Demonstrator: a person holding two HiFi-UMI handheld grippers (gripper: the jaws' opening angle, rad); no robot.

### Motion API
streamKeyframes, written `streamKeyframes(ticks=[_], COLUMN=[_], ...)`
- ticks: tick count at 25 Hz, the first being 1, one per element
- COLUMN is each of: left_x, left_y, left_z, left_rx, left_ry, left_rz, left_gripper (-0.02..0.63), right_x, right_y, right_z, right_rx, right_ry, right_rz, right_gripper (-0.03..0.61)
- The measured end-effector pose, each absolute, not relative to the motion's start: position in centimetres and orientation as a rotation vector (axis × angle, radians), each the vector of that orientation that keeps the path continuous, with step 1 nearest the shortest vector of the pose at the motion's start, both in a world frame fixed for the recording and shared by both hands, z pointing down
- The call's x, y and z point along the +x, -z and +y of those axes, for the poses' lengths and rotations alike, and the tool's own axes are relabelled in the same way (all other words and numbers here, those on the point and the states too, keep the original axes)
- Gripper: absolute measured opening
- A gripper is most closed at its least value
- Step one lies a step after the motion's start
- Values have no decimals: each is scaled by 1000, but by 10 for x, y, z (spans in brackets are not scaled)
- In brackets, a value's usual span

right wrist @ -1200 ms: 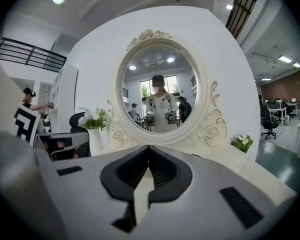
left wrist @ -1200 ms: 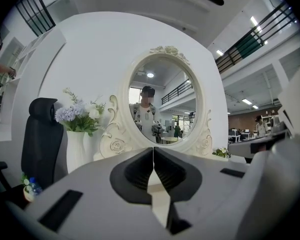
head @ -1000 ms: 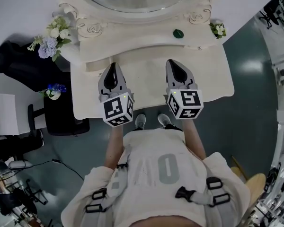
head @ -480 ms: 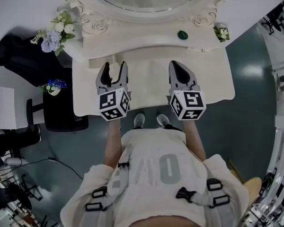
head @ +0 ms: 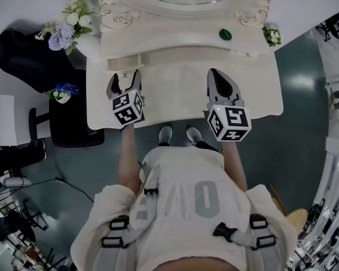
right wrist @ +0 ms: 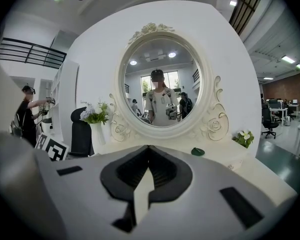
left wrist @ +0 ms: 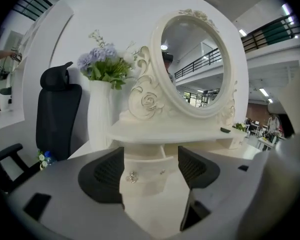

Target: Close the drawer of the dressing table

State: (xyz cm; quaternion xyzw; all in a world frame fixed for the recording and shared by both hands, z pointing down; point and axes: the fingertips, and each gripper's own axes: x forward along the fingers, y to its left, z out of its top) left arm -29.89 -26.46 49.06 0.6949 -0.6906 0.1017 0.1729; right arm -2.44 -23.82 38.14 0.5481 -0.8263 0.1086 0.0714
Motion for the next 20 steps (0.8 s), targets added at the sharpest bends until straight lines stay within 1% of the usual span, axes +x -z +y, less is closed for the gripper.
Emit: streamKeyframes(ticks=[7, 10, 14, 16, 19, 20], left_x=[-326, -331, -334, -336, -338, -337], left_y=[-543, -558, -569, -572, -575, -576], left_z=[-269, -271, -273, -273, -272, -272], left_rx=[1867, 1849, 1840, 1833, 1823, 1828], left_ry=[-398, -469, -527, -541, -546, -549], left_rz=[-1925, -1915, -1894, -1885, -1872, -1867], left_gripper=[319, 307, 242, 221, 161, 154], right_x=[-20, -19, -20, -22, -24, -25], right_y=[-388, -391, -395, -396, -397, -397], right_z=[-234, -233, -229, -227, -227, -227], right_rx=[1652, 1656, 1650, 1644, 1635, 1633], right_ry=[-332, -335, -341, -345, -341, -339], right_rz=[-2437, -2427, -2413, -2410, -2406, -2405], right_gripper=[8, 8, 8, 8, 8, 8])
